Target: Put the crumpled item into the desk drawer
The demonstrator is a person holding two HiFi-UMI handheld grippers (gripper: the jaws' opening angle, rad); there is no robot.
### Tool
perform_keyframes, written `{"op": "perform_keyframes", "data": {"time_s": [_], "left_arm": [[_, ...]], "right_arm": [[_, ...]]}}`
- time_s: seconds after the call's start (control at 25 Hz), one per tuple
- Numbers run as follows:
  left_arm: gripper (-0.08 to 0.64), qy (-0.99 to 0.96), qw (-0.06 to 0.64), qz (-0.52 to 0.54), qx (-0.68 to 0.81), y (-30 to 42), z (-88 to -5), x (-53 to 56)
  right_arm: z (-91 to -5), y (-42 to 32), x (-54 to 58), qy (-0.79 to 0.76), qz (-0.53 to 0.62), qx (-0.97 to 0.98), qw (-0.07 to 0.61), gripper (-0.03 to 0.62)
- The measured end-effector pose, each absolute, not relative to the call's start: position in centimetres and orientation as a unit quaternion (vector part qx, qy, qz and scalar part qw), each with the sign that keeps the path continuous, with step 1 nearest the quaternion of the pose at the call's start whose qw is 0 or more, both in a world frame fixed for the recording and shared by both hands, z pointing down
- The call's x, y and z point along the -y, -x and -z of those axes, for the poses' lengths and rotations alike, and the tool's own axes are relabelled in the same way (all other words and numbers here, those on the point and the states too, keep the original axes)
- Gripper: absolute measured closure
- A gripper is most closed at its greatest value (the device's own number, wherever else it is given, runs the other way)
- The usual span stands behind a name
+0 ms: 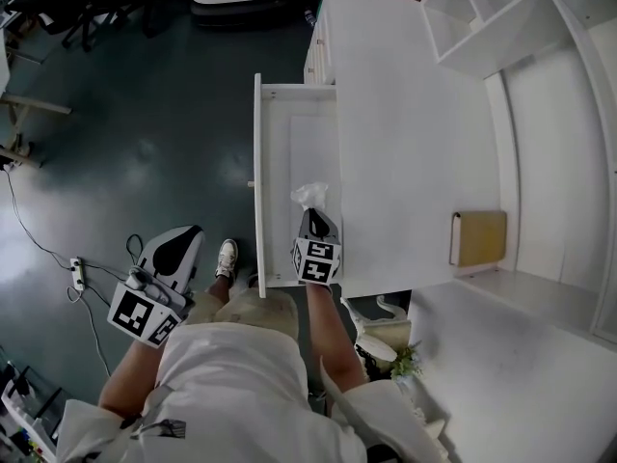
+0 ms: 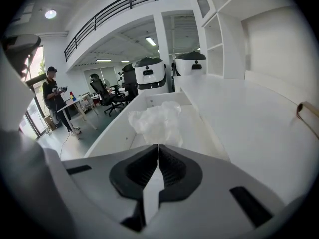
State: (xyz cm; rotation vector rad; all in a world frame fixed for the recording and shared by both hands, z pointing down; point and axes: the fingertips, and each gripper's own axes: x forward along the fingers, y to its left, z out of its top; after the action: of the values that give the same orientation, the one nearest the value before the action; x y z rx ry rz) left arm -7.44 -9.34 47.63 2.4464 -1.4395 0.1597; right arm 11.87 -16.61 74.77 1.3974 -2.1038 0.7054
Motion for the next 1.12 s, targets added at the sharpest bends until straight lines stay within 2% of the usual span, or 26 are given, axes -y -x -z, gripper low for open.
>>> {"op": "perform_keyframes", "data": {"time_s": [0.76, 1.12], "left_arm": [[0.545, -0.828, 0.163, -0.054, 0.534, 9.7, -48.2, 9.7], [0.545, -0.827, 0.164, -0.048, 0.536, 10.1, -48.2, 10.2]], "right_arm": [[-81.5, -12.7, 17.8, -0.508, -0.293, 0.739, 0.333, 0.575], [-82.5, -12.6, 18.0, -0.504, -0.311, 0.732, 0.338, 0.569]]}}
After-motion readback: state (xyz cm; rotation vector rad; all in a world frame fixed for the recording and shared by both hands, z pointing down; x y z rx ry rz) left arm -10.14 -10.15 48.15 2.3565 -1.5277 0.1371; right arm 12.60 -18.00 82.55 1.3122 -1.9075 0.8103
